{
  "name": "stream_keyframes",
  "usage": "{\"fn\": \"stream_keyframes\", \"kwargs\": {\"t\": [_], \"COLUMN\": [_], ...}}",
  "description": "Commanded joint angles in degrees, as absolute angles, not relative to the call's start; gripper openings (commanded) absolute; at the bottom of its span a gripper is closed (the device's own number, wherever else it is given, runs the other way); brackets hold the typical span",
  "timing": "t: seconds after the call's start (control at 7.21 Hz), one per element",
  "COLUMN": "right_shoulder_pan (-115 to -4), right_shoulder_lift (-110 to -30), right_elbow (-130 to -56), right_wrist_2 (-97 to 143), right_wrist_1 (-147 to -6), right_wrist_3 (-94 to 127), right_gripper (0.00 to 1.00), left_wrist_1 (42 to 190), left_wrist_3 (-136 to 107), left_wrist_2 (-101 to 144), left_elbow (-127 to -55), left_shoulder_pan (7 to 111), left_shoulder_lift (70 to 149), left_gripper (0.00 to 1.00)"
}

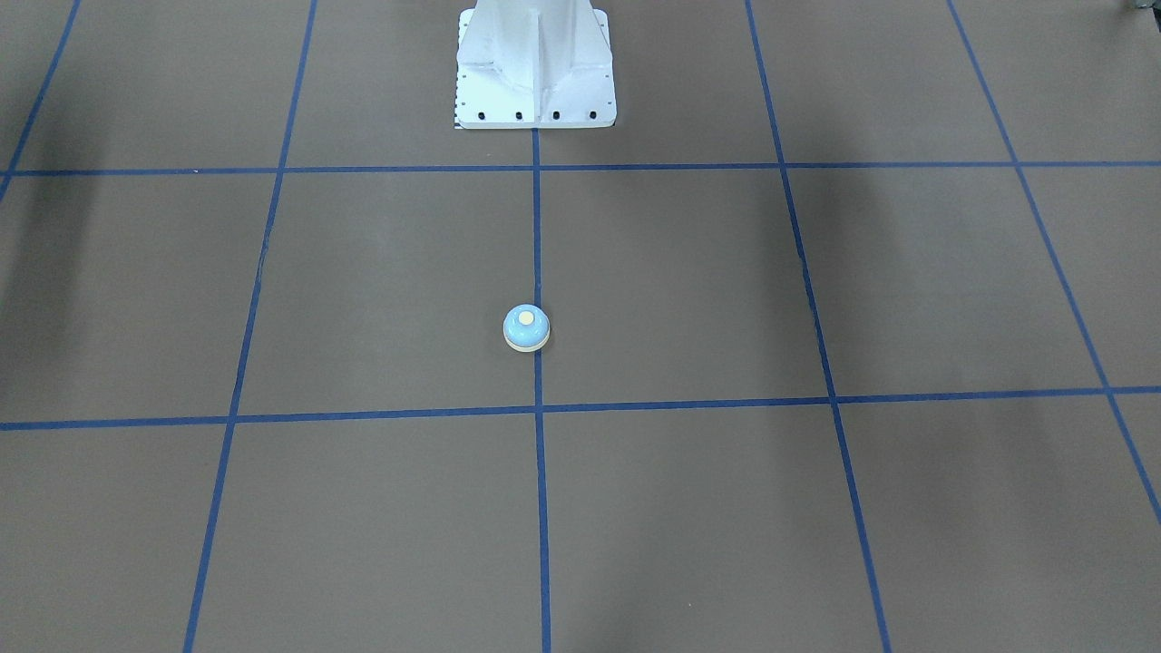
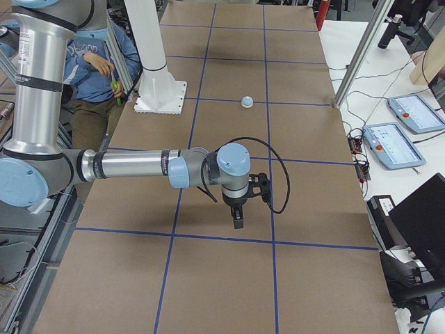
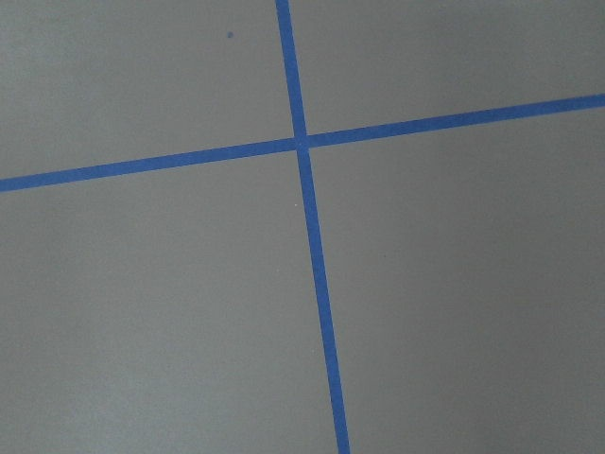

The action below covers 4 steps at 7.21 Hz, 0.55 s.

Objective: Place and press bell with both arms

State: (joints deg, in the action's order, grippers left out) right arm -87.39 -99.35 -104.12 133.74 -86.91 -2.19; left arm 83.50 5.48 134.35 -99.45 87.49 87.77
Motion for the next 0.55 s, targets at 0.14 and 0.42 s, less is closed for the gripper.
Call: {"fn": "stream_keyframes", "kwargs": {"t": [0.14,0.42], "right_shoulder_pan": [-88.0,-88.0], "right_shoulder_lift": [-92.9,-93.5], "right_elbow": [-102.9,-103.9], "right_wrist_2": [132.5,137.2], "right_wrist_1": [-91.1,-91.8], "right_wrist_3": [-2.2,-2.2], "right_gripper": [1.00,1.00], "left_wrist_1": [83.4,83.6], "left_wrist_3": [5.4,5.5], "left_wrist_2": [134.4,137.8], "left_elbow": [-102.5,-105.6], "left_shoulder_pan": [88.4,88.5], "left_shoulder_lift": [88.5,86.0], "left_gripper": [1.00,1.00]}}
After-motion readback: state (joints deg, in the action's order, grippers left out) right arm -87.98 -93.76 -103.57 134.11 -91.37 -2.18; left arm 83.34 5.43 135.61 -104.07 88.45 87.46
